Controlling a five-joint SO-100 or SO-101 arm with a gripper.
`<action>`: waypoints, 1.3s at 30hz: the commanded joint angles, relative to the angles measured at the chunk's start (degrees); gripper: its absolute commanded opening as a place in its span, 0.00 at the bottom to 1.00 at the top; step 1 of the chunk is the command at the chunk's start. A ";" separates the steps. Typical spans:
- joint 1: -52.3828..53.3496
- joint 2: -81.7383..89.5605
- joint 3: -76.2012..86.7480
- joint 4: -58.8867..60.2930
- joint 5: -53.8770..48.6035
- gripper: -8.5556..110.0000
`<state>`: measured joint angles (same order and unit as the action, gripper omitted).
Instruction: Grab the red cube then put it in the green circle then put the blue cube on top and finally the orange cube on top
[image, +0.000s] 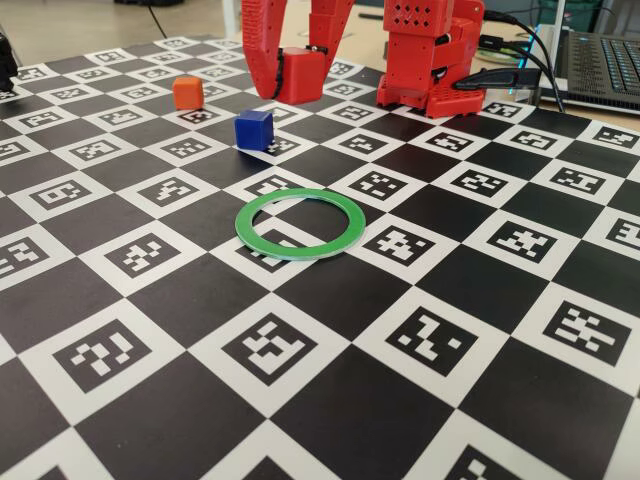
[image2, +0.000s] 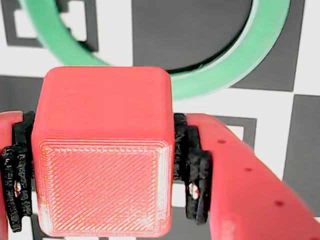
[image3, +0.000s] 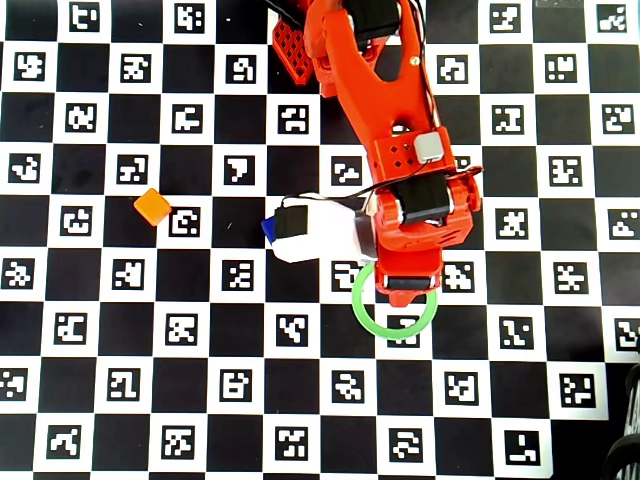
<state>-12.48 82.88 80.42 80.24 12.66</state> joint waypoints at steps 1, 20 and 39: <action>-2.29 -0.18 -0.79 -1.49 1.14 0.16; -2.11 -10.90 3.43 -10.46 1.23 0.16; -0.70 -12.22 9.05 -18.72 0.26 0.16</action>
<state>-13.80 69.87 90.18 61.96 13.62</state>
